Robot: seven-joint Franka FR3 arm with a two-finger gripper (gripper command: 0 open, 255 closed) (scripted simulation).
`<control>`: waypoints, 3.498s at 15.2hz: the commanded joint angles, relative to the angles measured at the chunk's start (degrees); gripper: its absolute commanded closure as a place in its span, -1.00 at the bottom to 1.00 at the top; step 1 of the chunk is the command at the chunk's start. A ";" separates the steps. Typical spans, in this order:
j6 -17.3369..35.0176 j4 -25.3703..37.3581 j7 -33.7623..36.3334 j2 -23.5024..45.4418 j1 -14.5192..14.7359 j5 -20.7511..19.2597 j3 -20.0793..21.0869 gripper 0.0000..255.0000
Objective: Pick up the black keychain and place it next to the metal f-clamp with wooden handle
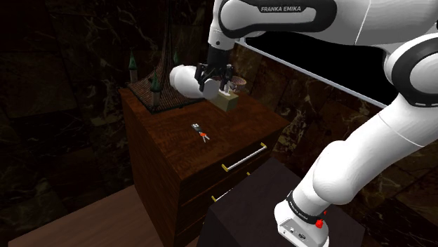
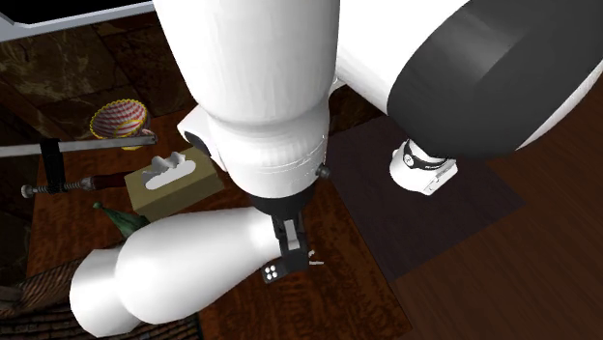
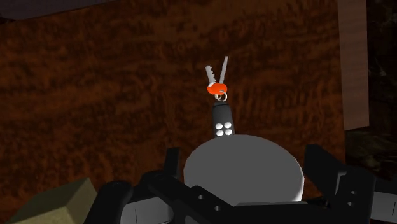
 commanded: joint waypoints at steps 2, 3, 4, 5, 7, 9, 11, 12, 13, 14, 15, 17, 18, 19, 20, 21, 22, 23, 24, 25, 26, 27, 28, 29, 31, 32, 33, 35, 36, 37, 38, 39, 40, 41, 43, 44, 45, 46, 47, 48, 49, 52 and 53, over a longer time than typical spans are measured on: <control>-2.27 2.04 -0.03 -0.26 -0.03 -0.01 -0.06 1.00; -2.50 2.26 -0.02 -0.26 -0.03 -0.01 -0.06 1.00; -2.53 2.26 -1.40 -0.25 -0.61 -0.18 -0.90 1.00; -2.57 2.32 -2.77 -0.19 -1.21 -0.35 -1.73 1.00; -2.66 2.62 -5.52 0.09 -2.40 -0.70 -3.37 1.00; -2.76 3.18 -8.25 0.62 -3.61 -1.02 -5.00 1.00; -2.89 4.01 -10.98 1.37 -4.85 -1.31 -6.56 1.00; -2.96 4.52 -12.34 1.83 -5.48 -1.43 -7.32 1.00; -3.04 5.09 -13.70 2.35 -6.05 -1.54 -8.13 1.00; -3.13 5.73 -15.06 2.93 -6.63 -1.63 -8.93 1.00; -3.23 6.45 -16.41 3.56 -7.21 -1.70 -9.72 1.00; -3.46 8.07 -19.12 5.00 -8.39 -1.77 -11.26 1.00; -3.60 8.99 -20.47 5.80 -8.97 -1.77 -12.02 1.00; -3.75 9.98 -21.83 6.66 -9.56 -1.73 -12.77 1.00; -3.93 11.04 -23.18 7.58 -10.16 -1.66 -13.51 1.00; -4.12 12.17 -24.53 8.55 -10.78 -1.56 -14.22 1.00; -4.34 13.39 -25.88 9.58 -11.41 -1.43 -14.92 1.00; -4.58 14.68 -27.23 10.67 -12.06 -1.26 -15.60 1.00; -4.85 16.05 -28.58 11.82 -12.72 -1.05 -16.25 1.00; -5.16 17.51 -29.92 13.03 -13.38 -0.81 -16.91 1.00; -5.49 19.05 -31.26 14.29 -14.08 -0.52 -17.53 1.00; -5.87 20.69 -32.59 15.62 -14.78 -0.20 -18.15 1.00; -6.28 22.42 -33.91 17.02 -15.53 0.16 -18.72 1.00; -6.74 24.26 -35.22 18.48 -16.31 0.55 -19.27 1.00; -7.82 28.28 -37.80 21.61 -17.97 1.46 -20.28 1.00; -7.17 26.06 -36.34 19.94 -17.08 1.01 -19.71 1.00; -7.17 26.06 -36.34 19.94 -17.08 1.02 -19.72 -1.00; -4.40 20.70 -33.79 17.15 -15.55 0.29 -18.82 -1.00; -3.09 18.24 -32.50 15.89 -14.85 -0.02 -18.33 -1.00; -1.83 15.89 -31.21 14.71 -14.19 -0.30 -17.82 -1.00; -0.60 13.65 -29.92 13.62 -13.53 -0.53 -17.31 -1.00; 0.59 11.53 -28.62 12.61 -12.91 -0.74 -16.77 -1.00; 1.76 9.49 -27.32 11.67 -12.31 -0.92 -16.22 -1.00; 2.90 7.56 -26.03 10.81 -11.73 -1.06 -15.64 -1.00; 5.13 3.95 -23.42 9.29 -10.59 -1.27 -14.46 -1.00; 6.21 2.26 -22.12 8.63 -10.04 -1.34 -13.85 -1.00; 7.29 0.66 -20.82 8.05 -9.49 -1.38 -13.22 -1.00; 8.35 -0.86 -19.51 7.53 -8.95 -1.40 -12.59 -1.00; 9.40 -2.31 -18.21 7.07 -8.40 -1.40 -11.94 -1.00; 10.44 -3.68 -16.90 6.69 -7.85 -1.38 -11.29 -1.00; 11.47 -4.98 -15.59 6.37 -7.30 -1.35 -10.63 -1.00; 14.53 -8.43 -11.63 5.82 -5.62 -1.18 -8.61 -1.00; 15.54 -9.43 -10.31 5.76 -5.06 -1.10 -7.92 -1.00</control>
